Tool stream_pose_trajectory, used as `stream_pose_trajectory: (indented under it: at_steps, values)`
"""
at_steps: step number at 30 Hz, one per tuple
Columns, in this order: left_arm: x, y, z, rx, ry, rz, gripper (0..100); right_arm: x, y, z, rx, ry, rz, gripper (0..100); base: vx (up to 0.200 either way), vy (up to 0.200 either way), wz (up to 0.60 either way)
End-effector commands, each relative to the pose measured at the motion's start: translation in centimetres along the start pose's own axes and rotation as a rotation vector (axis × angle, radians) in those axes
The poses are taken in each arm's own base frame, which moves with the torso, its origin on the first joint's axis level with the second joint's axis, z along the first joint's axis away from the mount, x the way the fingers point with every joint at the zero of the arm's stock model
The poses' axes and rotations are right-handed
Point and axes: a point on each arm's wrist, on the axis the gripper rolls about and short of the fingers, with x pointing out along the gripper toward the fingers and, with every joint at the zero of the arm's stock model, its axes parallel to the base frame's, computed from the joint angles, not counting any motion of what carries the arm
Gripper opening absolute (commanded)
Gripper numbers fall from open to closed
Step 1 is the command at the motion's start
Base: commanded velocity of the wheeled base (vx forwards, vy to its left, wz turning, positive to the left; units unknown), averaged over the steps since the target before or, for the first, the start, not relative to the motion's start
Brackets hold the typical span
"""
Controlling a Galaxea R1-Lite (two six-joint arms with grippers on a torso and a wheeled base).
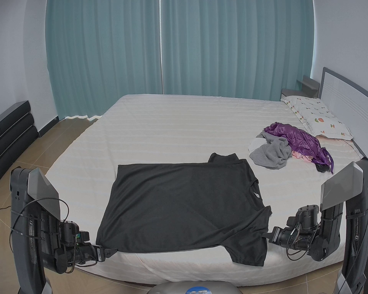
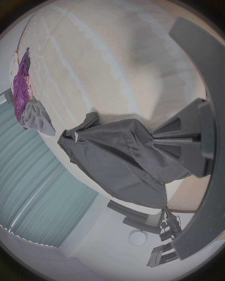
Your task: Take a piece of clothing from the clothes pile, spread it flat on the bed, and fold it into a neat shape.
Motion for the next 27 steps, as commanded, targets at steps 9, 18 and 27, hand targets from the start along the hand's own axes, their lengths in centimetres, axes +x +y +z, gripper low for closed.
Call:
stream_pose_trajectory:
  at_steps: [9,18,27]
  values:
    - [-0.8,0.1,-0.6,-0.013,0.021,0.002,0,0.0,-0.2,-0.3,0.003,0.009,-0.004,0,0.000,0.000,0.00]
    - [-2.2,0.0,-0.3,-0.027,0.008,-0.020,0,-0.9,-0.2,-0.1,0.033,-0.004,-0.004,0,0.000,0.000,0.00]
    - [-3.6,0.9,0.6,-0.065,-0.050,0.018,0,-3.2,-0.8,-0.2,0.054,0.005,0.021,0,0.000,0.000,0.00]
